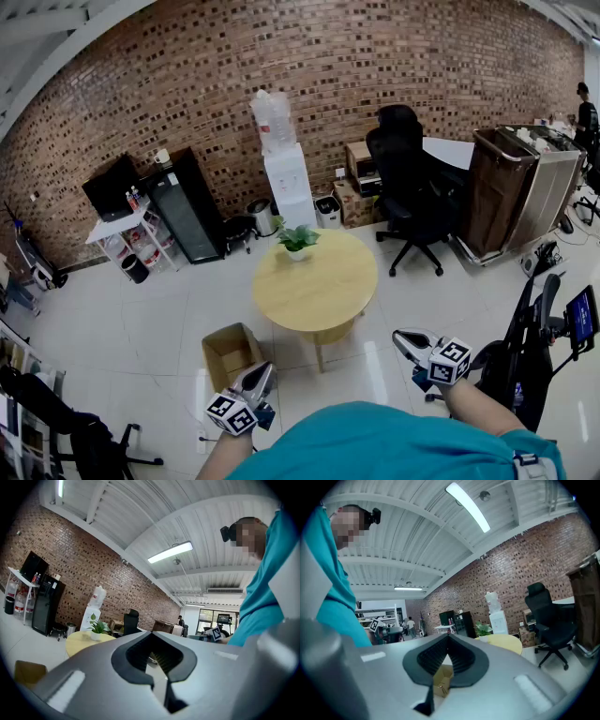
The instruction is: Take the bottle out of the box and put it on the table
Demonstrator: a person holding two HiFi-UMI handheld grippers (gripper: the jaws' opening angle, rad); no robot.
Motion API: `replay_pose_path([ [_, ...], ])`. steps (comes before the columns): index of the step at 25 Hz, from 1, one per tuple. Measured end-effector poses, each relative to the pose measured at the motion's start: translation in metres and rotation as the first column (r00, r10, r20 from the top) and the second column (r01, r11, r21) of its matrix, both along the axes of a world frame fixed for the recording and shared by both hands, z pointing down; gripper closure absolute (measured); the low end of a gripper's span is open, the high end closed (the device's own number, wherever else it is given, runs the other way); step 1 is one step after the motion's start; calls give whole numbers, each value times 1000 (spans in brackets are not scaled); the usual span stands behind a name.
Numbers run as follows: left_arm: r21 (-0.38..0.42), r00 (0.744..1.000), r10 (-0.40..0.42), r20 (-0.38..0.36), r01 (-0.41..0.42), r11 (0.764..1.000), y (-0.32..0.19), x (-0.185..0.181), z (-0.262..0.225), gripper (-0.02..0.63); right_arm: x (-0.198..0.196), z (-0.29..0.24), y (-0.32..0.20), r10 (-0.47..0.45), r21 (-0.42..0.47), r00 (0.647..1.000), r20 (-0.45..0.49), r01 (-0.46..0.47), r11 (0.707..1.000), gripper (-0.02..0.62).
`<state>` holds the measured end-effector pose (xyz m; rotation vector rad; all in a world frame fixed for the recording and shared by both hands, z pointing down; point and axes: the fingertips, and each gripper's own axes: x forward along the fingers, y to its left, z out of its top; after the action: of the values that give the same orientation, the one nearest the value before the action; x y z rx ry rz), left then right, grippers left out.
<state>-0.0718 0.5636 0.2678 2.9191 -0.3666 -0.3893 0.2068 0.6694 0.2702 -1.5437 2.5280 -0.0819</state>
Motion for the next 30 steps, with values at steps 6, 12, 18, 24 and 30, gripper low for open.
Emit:
replay_pose_path([
  [6,-17,1000,-24,13,24,1000,5,26,10,601,18,10,-5,-34,-12,999,-6,34,999,594],
  [12,-48,996,-66,53,68,997,3,43,42,601,37,41,-17,-73,-39,997,0,73,997,594],
  [18,-62,993,-80,82,85,994,-5,36,45,601,37,60,-40,-94,-86,995,30,96,992,594],
  [24,-79,990,-134,44,137,987,-80,-48,93,601,-39,92,-118,-120,-99,993,5,120,988,594],
  [30,-125,990,-134,30,137,983,-180,-164,116,601,-149,81,-240,-98,-126,995,22,100,987,594],
])
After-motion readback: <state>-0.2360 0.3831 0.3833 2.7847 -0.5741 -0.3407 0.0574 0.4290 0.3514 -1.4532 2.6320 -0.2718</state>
